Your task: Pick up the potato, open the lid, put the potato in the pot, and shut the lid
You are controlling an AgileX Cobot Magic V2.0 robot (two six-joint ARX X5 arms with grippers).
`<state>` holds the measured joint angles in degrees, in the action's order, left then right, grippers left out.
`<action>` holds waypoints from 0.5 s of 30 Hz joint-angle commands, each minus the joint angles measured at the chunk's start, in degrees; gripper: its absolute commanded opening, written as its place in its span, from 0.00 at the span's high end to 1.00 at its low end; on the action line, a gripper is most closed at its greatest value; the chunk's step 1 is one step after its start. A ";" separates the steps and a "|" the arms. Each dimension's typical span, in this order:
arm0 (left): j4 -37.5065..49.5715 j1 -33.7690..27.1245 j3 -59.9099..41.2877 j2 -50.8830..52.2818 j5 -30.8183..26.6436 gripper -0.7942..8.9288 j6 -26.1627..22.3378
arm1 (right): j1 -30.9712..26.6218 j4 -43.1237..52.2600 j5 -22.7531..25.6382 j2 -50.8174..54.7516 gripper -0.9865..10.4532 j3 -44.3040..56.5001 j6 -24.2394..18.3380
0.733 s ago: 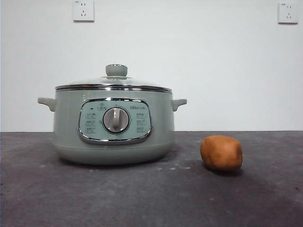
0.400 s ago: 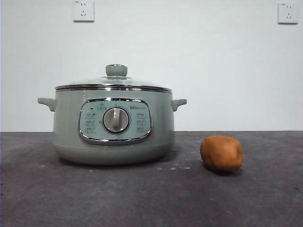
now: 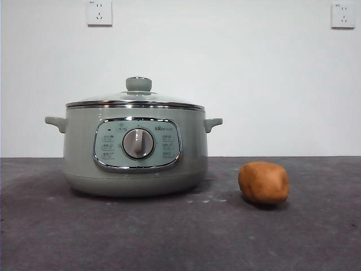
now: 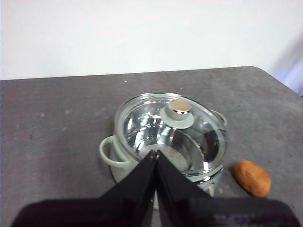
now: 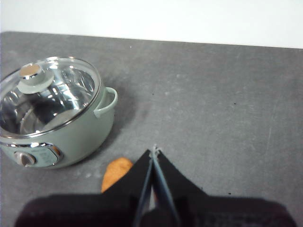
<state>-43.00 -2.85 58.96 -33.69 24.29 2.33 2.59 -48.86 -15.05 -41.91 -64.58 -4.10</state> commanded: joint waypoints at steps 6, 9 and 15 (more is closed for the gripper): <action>-1.16 2.49 0.83 -1.66 0.22 0.92 -2.38 | 0.02 -0.96 -1.07 -0.68 0.91 -0.20 -1.53; -1.11 2.97 0.83 -1.88 0.24 0.82 -2.36 | 0.02 -0.96 -1.07 -0.68 0.88 -0.20 -1.51; -1.25 2.97 1.25 -1.95 0.33 0.24 -2.34 | 0.02 -0.92 -2.51 -0.70 0.39 -0.20 -0.39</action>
<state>-44.40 -0.03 59.70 -35.81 24.45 0.84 2.59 -50.06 -17.32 -42.68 -64.66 -5.06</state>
